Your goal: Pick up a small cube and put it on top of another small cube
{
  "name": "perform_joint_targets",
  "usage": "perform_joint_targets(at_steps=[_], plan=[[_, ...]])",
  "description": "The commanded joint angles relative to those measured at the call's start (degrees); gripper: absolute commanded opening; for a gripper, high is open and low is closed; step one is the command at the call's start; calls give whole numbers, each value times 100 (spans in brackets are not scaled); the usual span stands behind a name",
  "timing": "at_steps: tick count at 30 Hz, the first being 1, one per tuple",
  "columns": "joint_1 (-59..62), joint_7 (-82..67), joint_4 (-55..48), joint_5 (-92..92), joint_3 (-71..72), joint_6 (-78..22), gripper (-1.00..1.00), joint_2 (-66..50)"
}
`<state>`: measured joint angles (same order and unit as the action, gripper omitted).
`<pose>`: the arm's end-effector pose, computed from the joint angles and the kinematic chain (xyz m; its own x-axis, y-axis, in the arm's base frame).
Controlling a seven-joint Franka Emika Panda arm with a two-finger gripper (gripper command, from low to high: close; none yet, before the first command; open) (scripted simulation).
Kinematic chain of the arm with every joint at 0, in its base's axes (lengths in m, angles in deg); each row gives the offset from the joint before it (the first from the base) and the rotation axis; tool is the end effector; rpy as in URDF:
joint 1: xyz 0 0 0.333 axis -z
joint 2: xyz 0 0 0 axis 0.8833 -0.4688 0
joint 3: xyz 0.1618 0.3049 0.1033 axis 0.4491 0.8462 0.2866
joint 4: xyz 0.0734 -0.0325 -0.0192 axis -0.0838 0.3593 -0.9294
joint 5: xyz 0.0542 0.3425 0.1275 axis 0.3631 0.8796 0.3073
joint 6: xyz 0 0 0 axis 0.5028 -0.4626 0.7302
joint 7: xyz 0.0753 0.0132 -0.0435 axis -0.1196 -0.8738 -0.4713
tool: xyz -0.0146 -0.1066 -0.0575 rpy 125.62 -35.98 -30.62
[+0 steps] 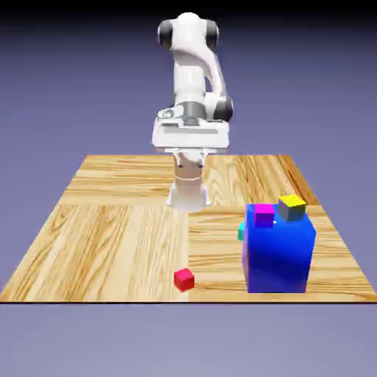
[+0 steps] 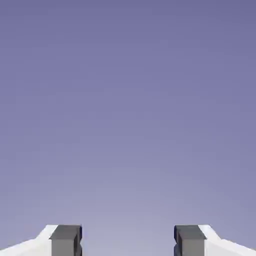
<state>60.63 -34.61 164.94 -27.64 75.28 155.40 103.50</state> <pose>0.3685 0.0046 0.4919 0.5609 -0.6529 0.5090 -0.4710 -0.7573 -0.4524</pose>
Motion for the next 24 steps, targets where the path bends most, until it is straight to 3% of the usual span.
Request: perform_joint_targets(at_steps=[1,24], plan=[[-60,-99,-123,-12,-57,-142,0,-208],[-1438,-2362,-2953,-294,-1364,-3412,0,-4984]])
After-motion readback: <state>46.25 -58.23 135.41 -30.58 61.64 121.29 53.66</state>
